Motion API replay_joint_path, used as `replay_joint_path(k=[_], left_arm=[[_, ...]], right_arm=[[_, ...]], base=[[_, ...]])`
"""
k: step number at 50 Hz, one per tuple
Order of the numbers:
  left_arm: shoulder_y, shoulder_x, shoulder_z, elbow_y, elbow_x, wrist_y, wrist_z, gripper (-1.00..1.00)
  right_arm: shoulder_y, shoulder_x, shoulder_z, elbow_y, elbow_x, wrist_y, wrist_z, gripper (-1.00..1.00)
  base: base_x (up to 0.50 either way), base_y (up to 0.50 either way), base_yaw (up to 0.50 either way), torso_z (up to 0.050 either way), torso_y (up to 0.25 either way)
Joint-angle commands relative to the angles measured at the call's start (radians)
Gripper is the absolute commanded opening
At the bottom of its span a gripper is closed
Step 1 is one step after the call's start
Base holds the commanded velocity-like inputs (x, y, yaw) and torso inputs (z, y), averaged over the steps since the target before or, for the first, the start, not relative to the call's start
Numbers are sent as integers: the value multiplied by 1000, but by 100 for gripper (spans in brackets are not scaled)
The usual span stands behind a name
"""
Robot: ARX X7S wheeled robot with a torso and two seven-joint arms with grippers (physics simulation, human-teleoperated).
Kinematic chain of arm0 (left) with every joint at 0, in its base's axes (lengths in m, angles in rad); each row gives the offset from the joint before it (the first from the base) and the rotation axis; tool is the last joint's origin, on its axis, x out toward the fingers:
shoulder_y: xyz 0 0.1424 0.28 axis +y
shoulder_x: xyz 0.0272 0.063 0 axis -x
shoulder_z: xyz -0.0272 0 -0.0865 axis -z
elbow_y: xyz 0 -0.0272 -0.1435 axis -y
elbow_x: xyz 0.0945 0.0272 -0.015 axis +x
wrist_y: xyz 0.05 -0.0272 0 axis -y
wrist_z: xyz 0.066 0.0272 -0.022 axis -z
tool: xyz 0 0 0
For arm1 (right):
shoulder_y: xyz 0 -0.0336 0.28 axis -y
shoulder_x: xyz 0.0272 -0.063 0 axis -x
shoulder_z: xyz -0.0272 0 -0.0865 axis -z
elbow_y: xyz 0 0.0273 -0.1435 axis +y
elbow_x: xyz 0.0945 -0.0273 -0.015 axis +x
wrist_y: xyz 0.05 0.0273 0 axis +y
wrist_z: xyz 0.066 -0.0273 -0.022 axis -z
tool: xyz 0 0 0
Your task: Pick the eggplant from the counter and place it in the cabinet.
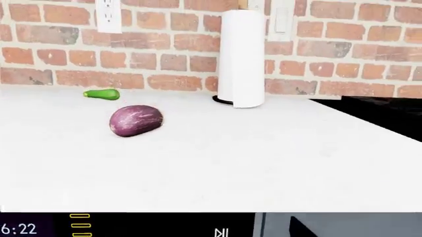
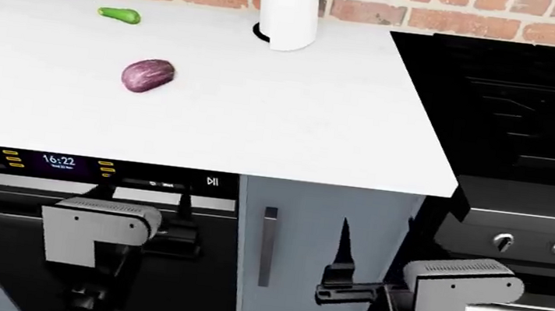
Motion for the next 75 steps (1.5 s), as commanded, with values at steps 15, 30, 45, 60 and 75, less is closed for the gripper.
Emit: replay_joint_path(k=[15, 30, 45, 60, 75], left_arm=[[-412, -52, -243, 327, -330, -756, -5, 100], [-515, -37, -343, 360, -421, -906, -10, 100], [-475, -56, -352, 341, -422, -834, -30, 100], [-475, -90, -316, 281, -399, -755, -41, 100], [-485, -101, -311, 304, -429, -790, -62, 100]], right_arm=[[241, 73, 149, -403, 223, 623, -35, 100], [255, 103, 178, -374, 238, 643, -39, 100], [301, 122, 195, -423, 266, 702, -23, 100], [340, 129, 101, -382, 237, 664, 18, 100], [321, 152, 93, -397, 246, 661, 21, 100]], base=[[0, 0, 0, 50, 0], [0, 0, 0, 50, 0], [0, 141, 0, 49, 0], [1, 350, 0, 0, 0], [11, 402, 0, 0, 0]])
